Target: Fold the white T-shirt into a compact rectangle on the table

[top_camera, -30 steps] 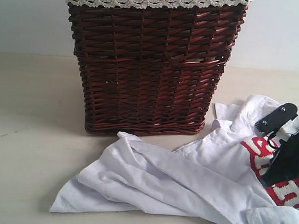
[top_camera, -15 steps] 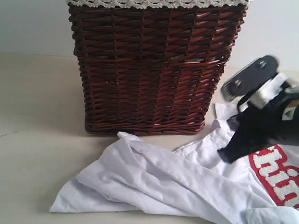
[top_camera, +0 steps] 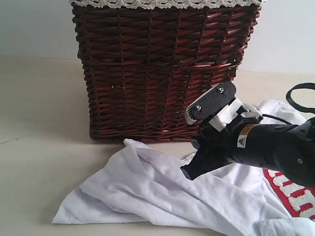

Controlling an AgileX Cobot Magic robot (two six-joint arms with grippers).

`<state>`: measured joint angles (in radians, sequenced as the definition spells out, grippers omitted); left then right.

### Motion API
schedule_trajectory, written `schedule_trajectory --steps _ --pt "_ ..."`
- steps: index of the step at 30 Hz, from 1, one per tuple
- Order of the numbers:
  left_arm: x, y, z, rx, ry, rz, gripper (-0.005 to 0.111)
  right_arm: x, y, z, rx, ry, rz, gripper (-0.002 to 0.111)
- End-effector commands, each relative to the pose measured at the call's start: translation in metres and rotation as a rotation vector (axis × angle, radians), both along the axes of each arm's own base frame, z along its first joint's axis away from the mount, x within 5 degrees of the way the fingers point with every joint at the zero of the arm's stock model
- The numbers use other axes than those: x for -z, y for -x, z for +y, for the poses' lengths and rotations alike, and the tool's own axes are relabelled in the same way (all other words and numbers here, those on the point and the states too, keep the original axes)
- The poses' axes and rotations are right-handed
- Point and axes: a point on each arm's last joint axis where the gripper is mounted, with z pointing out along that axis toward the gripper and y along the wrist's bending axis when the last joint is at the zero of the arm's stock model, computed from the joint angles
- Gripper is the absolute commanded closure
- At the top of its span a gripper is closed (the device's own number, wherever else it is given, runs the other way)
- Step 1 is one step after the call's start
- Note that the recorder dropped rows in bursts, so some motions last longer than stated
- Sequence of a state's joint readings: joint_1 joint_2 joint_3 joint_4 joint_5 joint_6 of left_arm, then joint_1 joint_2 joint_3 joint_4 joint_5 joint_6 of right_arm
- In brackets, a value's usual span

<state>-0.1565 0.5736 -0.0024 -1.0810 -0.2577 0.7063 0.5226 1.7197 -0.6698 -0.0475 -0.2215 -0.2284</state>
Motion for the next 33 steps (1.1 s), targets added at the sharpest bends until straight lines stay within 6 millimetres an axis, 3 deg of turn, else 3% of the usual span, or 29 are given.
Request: schedule_trajectory --steps 1,11,17,21,24,30,33 --pt "0.001 0.0 0.0 0.0 0.005 0.004 0.107 0.008 -0.007 0.009 0.007 0.013 0.062 0.072" --pt "0.001 0.0 0.0 0.0 0.005 0.004 0.107 0.016 0.003 0.049 -0.168 0.072 0.065 0.072" --pt "0.001 0.0 0.0 0.0 0.005 0.004 0.107 0.032 0.007 0.047 -0.174 0.129 0.133 0.071" --pt "0.001 0.0 0.0 0.0 0.005 0.004 0.107 0.048 0.01 0.044 -0.171 0.179 0.201 0.058" --pt "0.001 0.0 0.0 0.0 0.005 0.004 0.107 0.045 0.007 0.047 -0.179 0.153 0.165 0.05" --pt "0.001 0.0 0.0 0.0 0.005 0.004 0.107 0.033 0.005 0.05 -0.182 0.103 0.102 0.057" --pt "0.001 0.0 0.0 0.0 0.005 0.004 0.107 0.032 0.004 0.05 -0.182 0.102 0.101 0.077"
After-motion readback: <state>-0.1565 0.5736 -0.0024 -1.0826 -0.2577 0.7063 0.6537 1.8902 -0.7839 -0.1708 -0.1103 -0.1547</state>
